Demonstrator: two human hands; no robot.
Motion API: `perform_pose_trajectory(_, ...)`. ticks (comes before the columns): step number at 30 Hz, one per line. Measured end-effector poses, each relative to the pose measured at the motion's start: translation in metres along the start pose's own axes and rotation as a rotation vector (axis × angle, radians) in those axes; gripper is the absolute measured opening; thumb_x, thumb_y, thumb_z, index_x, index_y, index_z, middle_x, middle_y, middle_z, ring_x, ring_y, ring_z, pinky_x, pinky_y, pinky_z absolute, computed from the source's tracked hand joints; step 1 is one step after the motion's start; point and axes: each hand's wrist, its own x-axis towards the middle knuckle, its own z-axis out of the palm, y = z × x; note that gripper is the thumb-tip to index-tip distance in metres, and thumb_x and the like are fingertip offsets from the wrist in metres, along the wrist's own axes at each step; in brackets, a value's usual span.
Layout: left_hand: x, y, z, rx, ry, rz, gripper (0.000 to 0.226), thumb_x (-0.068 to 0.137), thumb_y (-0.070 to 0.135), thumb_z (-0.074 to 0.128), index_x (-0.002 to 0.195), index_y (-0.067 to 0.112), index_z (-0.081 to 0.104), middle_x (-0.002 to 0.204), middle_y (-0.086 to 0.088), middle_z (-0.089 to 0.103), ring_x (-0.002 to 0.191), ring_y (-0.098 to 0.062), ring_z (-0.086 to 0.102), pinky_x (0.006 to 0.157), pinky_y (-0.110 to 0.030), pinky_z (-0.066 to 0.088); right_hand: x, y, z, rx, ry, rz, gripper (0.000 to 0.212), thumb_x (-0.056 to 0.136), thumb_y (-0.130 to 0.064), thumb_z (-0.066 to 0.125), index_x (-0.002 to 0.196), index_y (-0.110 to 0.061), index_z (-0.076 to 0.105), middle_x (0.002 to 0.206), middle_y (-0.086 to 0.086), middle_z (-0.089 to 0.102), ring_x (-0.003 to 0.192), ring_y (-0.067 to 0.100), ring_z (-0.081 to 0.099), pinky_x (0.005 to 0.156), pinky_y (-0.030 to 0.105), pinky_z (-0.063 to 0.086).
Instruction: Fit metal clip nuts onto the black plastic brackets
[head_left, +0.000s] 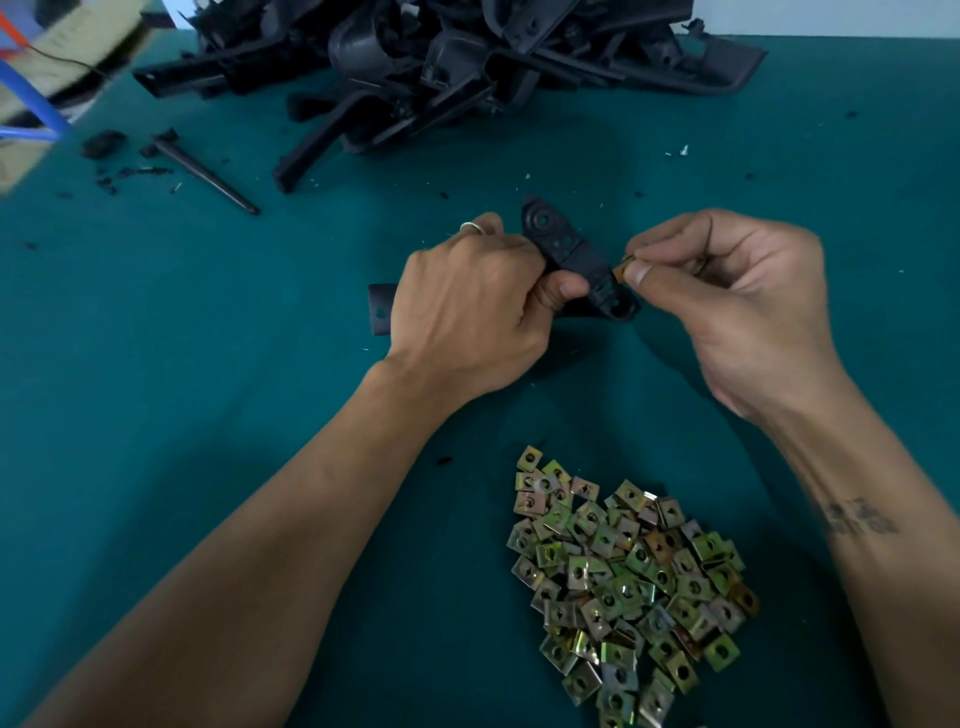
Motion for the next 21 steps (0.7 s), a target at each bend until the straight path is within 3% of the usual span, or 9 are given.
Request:
perform_pose_trajectory(7,-0.001,-0.002,0.0,-0.022,0.029,-0.014,0.052,0.099,0.056,0.032,0.065,0.017,0.038,0.067,0.006,0.048,0.08,-0.031,0.059,0.051,-0.036,0.033,-0.005,0.004,0.006,0.086,0.064,0.058,0.019,0.078,-0.003,0.076,0.072,-0.021,0.074,0.085,0.002,0.074,0.079,0.027,0.065,0.073,0.043,0.055)
perform_pose_trajectory(12,-0.001,-0.001,0.001,-0.014,0.029,-0.003,0.051,0.099,0.056,0.032,0.065,0.017,0.037,0.068,0.006,0.047,0.079,-0.032,0.059,0.051,-0.036,0.035,-0.005,0.0,0.006,0.038,0.036,0.051,0.018,0.077,-0.003,0.075,0.072,-0.02,0.071,0.083,0.0,0.074,0.08,0.021,0.065,0.073,0.038,0.051)
perform_pose_trajectory(17,-0.001,-0.002,0.0,-0.036,0.045,-0.037,0.051,0.098,0.054,0.033,0.065,0.016,0.036,0.066,0.005,0.042,0.075,-0.035,0.058,0.052,-0.037,0.033,-0.01,-0.002,0.021,0.202,0.155,0.124,0.015,0.075,-0.001,0.074,0.071,-0.015,0.071,0.079,0.006,0.071,0.08,0.029,0.061,0.079,0.049,0.05)
perform_pose_trajectory(21,-0.002,-0.002,-0.001,-0.026,0.043,-0.056,0.049,0.098,0.054,0.033,0.065,0.017,0.035,0.065,0.006,0.039,0.074,-0.035,0.057,0.053,-0.037,0.032,-0.015,-0.006,0.027,0.331,0.138,0.184,0.019,0.081,0.0,0.067,0.066,-0.011,0.068,0.075,0.008,0.068,0.079,0.026,0.062,0.081,0.047,0.051)
